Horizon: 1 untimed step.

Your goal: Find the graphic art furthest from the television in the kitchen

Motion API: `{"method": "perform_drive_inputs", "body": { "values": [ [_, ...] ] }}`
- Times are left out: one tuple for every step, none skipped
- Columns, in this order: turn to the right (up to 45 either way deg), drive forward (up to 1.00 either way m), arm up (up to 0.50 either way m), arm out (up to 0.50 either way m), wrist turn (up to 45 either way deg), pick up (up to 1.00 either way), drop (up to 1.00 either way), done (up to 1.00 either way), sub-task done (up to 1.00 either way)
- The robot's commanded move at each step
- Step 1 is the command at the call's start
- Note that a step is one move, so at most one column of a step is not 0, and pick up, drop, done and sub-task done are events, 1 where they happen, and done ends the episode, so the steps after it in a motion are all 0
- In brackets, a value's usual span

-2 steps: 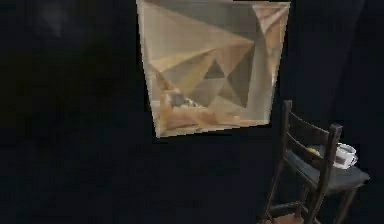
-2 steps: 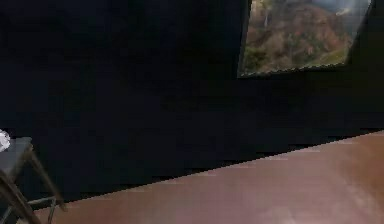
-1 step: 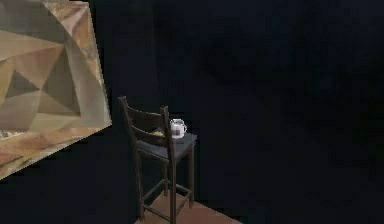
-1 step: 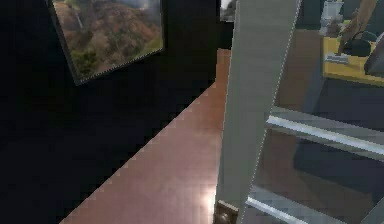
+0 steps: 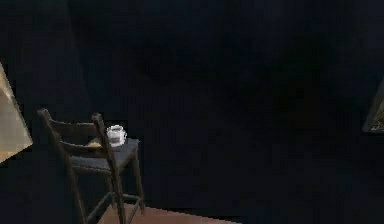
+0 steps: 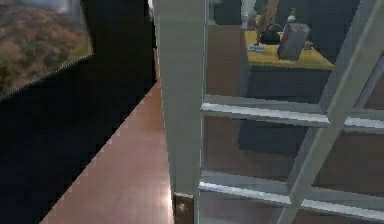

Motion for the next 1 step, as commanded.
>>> {"method": "perform_drive_inputs", "body": {
  "values": [
    [0.0,0.25,0.00,0.00,0.0,0.00,0.00,0.00,0.00]
  ]
}}
